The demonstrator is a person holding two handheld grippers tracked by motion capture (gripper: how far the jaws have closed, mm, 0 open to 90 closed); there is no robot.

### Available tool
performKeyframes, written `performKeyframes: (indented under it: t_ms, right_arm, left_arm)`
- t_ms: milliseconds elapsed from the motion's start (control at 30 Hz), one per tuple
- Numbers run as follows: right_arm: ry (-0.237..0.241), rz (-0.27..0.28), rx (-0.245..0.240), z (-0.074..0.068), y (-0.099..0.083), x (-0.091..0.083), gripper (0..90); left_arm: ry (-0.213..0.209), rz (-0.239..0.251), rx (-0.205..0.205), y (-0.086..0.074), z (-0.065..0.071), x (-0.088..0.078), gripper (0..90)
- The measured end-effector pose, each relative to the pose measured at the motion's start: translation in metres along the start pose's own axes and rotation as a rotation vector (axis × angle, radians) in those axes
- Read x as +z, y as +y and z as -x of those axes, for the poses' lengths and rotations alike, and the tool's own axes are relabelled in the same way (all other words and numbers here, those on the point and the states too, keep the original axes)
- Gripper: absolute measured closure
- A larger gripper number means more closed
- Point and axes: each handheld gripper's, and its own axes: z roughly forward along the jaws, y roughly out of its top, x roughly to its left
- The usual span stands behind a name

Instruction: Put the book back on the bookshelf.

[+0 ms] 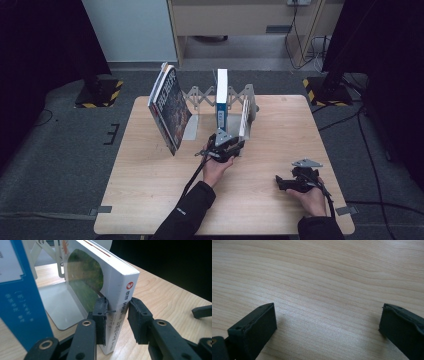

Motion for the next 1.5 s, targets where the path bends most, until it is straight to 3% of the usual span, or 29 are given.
performKeyframes:
  t_ms: [267, 800, 1267, 1500]
  right_arm:
    - [-0.001, 0.001, 0.003, 0.000, 0.000, 0.000, 1.3]
    - [0.000, 0.000, -0.001, 0.000, 0.000, 0.000, 1.2]
    - [0.000, 0.000, -0.001, 0.000, 0.000, 0.000, 1.3]
    - [0.001, 0.001, 0.001, 0.000, 0.000, 0.000, 1.2]
  left_arm:
    - [0.012, -0.024, 0.026, 0.007, 0.002, 0.011, 66.4]
    - [0.025, -0.038, 0.035, 0.017, 0.007, 0.032, 64.8]
    - [0.032, -0.047, 0.049, 0.022, 0.007, 0.039, 62.2]
    - [0.025, -0.044, 0.053, 0.023, 0.008, 0.033, 61.9]
